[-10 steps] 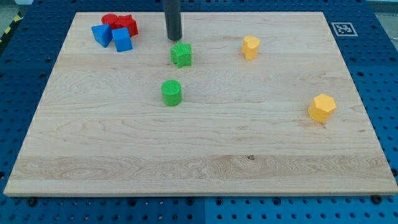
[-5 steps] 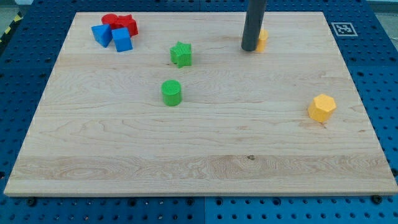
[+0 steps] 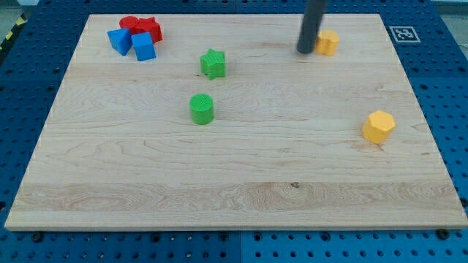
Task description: Push the yellow heart to the right side of the board
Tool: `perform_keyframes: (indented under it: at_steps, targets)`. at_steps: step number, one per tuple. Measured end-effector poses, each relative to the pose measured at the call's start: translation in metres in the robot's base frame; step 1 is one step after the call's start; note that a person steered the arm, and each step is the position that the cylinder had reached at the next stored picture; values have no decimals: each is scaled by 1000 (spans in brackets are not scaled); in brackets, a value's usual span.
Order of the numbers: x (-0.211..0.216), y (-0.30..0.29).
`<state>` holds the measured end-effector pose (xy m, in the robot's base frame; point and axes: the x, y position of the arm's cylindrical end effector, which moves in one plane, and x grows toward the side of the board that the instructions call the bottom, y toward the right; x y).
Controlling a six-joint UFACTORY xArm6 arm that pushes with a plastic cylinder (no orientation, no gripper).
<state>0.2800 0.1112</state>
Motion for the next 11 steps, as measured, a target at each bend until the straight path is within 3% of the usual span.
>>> perform_keyframes:
  at_steps: [1, 2, 3, 4, 6, 8, 10, 11]
  targets:
    - [-44, -6]
    - [-31, 42]
    - [26, 58]
    - [55, 58]
    - [51, 23]
    - [98, 76]
    - [64, 24]
    - [40, 52]
